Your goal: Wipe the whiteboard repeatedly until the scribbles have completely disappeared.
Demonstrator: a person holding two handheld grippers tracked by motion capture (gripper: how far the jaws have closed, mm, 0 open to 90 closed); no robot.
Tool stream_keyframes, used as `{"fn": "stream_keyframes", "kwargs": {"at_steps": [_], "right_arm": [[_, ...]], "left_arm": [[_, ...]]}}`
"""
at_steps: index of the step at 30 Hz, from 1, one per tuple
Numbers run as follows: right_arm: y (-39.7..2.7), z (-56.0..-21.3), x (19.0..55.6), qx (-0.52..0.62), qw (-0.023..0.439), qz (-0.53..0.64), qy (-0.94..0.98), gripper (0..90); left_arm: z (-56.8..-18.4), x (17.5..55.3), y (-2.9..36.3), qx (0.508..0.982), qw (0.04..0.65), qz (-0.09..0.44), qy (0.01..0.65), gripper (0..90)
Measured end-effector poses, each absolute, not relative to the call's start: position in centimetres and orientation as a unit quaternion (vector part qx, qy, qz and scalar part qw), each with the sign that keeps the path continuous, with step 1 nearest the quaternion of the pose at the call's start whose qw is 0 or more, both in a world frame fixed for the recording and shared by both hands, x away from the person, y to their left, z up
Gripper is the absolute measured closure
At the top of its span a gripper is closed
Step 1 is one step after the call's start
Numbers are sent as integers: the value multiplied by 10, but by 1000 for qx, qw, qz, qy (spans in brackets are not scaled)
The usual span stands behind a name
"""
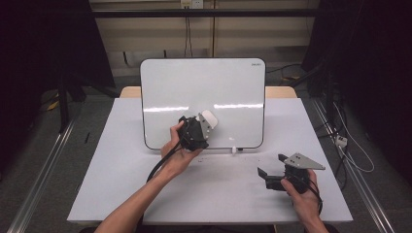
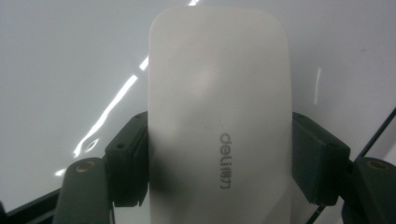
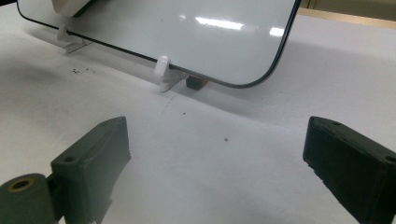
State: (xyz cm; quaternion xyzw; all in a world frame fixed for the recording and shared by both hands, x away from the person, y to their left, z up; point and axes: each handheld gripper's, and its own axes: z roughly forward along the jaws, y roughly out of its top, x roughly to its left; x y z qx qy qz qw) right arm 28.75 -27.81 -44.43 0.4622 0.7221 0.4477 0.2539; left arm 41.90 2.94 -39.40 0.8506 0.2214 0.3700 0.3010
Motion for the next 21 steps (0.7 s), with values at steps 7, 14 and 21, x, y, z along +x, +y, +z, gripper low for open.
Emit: {"fn": "stream_keyframes", "kwargs": {"at_steps": [7,14,21], "right_arm": [[-277,-444,289,465,252,447,721,74],[-274,-445,290,460,253,444,726,75],[-275,-445,289,461,252,445,725,75]], "left_arm": [[-392,424,63,844,312,367,238,305],[-390,425,70,844,326,349,246,306],[-384,425,86,834,347,333,269,307]]}}
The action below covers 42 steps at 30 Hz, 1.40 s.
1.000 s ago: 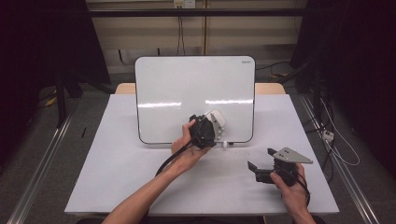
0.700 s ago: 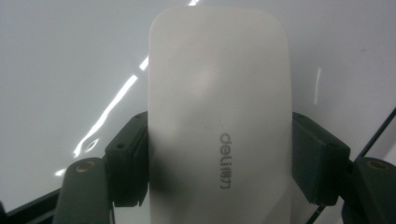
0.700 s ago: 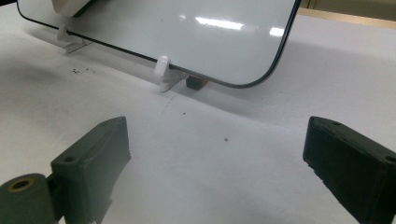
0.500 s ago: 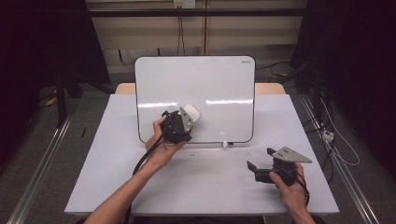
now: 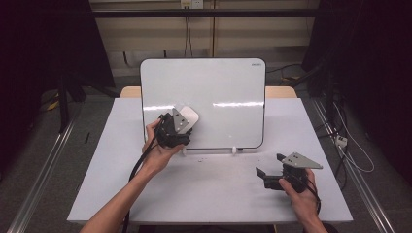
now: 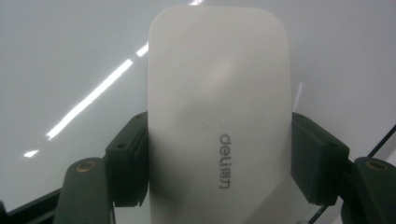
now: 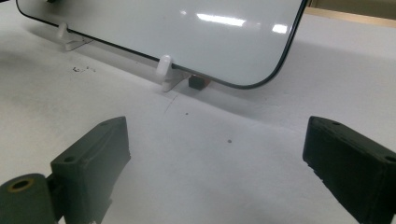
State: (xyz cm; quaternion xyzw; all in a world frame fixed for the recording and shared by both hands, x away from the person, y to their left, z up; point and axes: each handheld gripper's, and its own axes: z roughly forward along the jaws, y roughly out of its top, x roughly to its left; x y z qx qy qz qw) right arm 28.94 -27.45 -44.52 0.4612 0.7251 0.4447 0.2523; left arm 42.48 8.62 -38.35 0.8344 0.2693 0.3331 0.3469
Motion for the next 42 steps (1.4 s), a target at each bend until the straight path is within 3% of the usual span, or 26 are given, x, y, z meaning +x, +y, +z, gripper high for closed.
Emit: {"fn": "stream_keyframes", "kwargs": {"at_steps": [9,20,42], "right_arm": [[-274,-445,289,458,253,445,727,74],[-273,-445,289,458,252,446,726,74],[-271,-445,295,462,247,448,724,75]], "left_arm": [[-372,407,91,830,364,333,261,306],[-375,407,111,817,376,322,294,306],[-385,401,157,810,360,327,328,305]]}}
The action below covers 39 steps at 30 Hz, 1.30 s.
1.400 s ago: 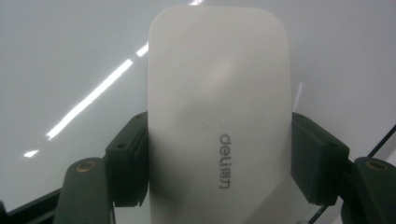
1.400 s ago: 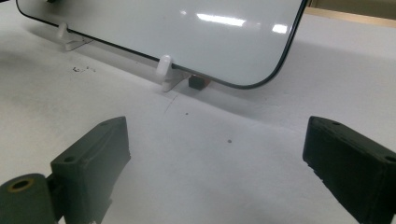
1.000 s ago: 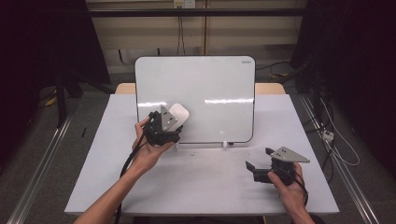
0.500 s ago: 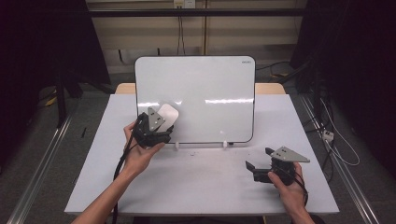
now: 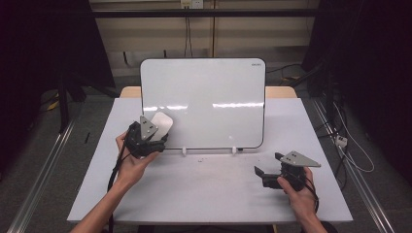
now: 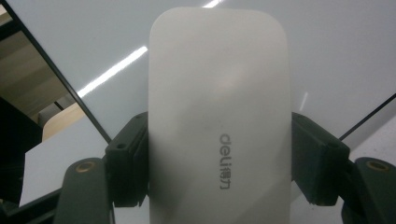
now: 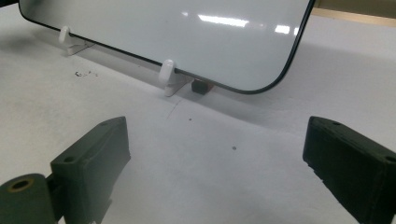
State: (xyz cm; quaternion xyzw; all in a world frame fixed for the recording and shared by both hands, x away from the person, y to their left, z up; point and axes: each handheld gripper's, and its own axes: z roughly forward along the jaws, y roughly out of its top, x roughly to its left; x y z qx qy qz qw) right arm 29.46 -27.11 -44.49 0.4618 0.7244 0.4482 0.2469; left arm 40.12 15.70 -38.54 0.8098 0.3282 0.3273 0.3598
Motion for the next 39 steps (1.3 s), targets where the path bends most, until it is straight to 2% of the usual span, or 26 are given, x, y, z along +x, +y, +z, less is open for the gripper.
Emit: {"fn": "stream_keyframes", "kwargs": {"at_steps": [30,36,39], "right_arm": [[-272,-447,296,455,240,454,728,74],[-271,-446,296,453,242,453,729,74],[-272,-446,296,455,244,452,728,74]], "left_arm": [[-397,421,143,813,321,358,328,303],[-398,421,144,809,329,358,331,298],[-396,421,144,806,344,346,336,263]]}}
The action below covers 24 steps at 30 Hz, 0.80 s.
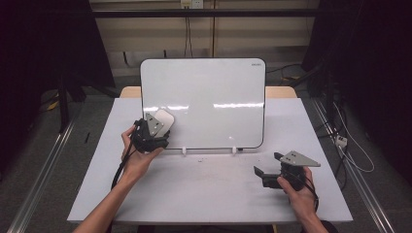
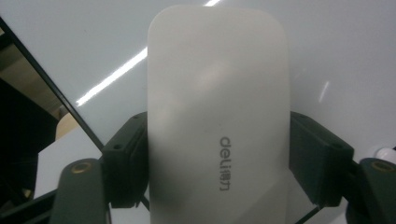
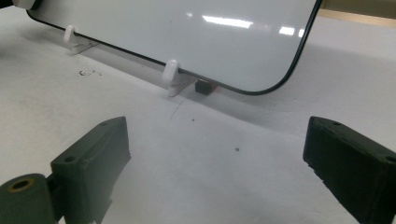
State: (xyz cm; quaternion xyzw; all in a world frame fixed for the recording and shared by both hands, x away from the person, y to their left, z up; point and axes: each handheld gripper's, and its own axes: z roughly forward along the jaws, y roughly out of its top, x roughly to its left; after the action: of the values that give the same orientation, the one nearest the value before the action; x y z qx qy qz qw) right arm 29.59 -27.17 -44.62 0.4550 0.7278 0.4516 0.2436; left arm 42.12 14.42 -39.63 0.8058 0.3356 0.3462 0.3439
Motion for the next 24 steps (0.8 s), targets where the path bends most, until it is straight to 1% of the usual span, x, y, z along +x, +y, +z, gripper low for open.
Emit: {"fn": "stream_keyframes", "kwargs": {"at_steps": [2,3,5,8,10,13,17,21,24], "right_arm": [[-272,-446,296,456,244,450,728,74],[-272,-446,295,456,245,450,727,74],[-271,-445,295,455,246,451,728,74],[-271,-445,294,455,245,451,727,74],[-272,-445,294,457,244,451,727,72],[-272,-445,295,455,245,452,727,73],[-271,-446,296,454,246,450,728,74],[-271,-445,295,453,245,452,728,72],[-272,-445,295,455,246,451,727,72]], "left_arm": [[-395,420,144,806,341,352,333,227],[-395,420,144,808,344,343,332,206],[-395,419,143,811,336,342,334,140],[-395,419,145,816,341,318,341,109],[-394,418,146,817,346,308,344,66],[-391,416,148,813,360,298,348,54],[-388,415,153,807,378,268,367,37],[-383,413,162,800,400,242,377,38],[-380,410,165,798,410,235,375,42]]}}
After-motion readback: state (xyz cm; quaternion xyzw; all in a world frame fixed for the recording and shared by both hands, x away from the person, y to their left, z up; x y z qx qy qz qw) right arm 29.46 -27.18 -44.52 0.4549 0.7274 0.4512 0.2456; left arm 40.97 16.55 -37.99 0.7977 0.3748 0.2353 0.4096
